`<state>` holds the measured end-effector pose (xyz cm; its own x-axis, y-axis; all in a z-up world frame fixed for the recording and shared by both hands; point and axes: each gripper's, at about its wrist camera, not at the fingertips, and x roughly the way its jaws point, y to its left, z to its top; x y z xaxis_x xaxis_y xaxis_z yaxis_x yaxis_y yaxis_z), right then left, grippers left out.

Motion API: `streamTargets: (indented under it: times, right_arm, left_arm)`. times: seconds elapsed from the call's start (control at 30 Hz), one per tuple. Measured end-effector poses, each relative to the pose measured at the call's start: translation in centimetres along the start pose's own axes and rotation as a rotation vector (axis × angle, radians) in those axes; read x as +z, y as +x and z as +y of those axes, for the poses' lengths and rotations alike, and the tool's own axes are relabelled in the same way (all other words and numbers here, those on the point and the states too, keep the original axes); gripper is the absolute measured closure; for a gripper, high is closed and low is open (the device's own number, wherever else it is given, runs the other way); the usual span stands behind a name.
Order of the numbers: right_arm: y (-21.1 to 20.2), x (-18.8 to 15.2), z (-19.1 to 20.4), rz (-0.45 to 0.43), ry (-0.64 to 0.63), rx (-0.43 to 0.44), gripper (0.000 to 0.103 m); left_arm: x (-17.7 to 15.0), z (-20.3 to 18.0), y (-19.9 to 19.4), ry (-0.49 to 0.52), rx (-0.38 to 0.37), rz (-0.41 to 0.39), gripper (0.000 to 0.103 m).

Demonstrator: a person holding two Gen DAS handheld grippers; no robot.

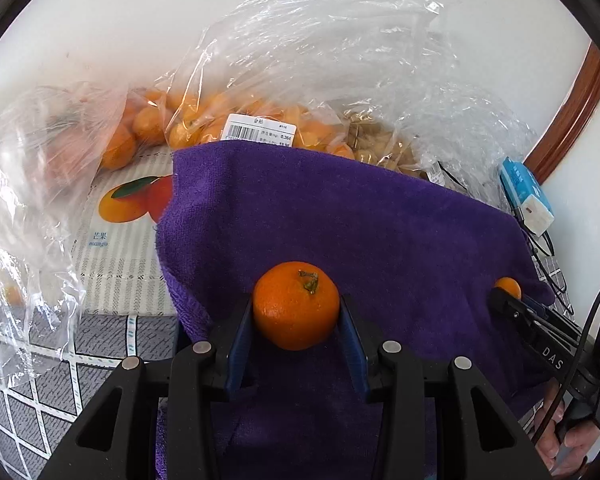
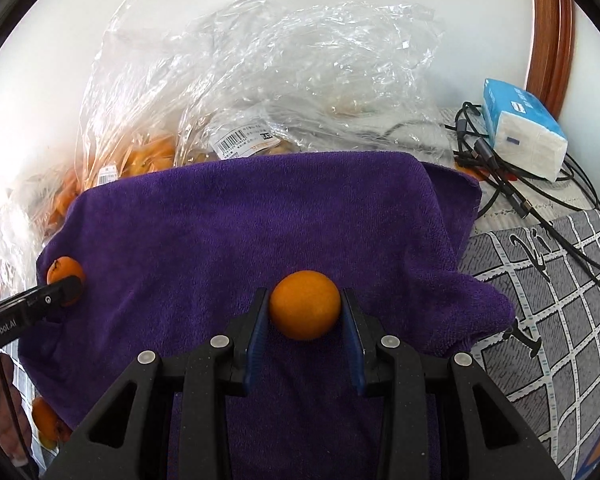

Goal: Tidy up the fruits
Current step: 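Carry both held oranges up and over the purple towel, then open the right gripper on the towel while the left gripper releases its orange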

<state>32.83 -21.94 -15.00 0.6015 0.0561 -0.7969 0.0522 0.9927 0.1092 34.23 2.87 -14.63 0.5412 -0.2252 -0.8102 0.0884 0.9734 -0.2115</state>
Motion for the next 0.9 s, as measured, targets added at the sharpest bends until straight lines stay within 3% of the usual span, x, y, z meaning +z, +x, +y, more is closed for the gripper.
streamTargets:
  times: [0.33, 0.57, 0.7, 0.9]
  right_arm:
    - [0.0, -0.6, 0.8, 0.012, -0.062, -0.042, 0.065]
    - [-1.5, -0.8, 1.1, -0.022, -0.070, -0.064, 0.044]
    - [-3.4, -0.9, 0.9, -0.057, -0.059, -0.076, 0.037]
    - [-6.4, -1.9, 0.5, -0.075, -0.038, -0.098, 0.037]
  left_arm:
    - [-0.2, -0.7, 0.5, 0.010, 0.014, 0.027, 0.063]
    - [-0.3, -0.5, 0.4, -0.002, 0.016, 0.045, 0.063]
    - [-0.3, -1.1, -0.5, 0.006, 0.015, 0.036, 0.038]
    - [0.0, -1.8, -2.8, 0.024, 0.041, -0.002, 0.034]
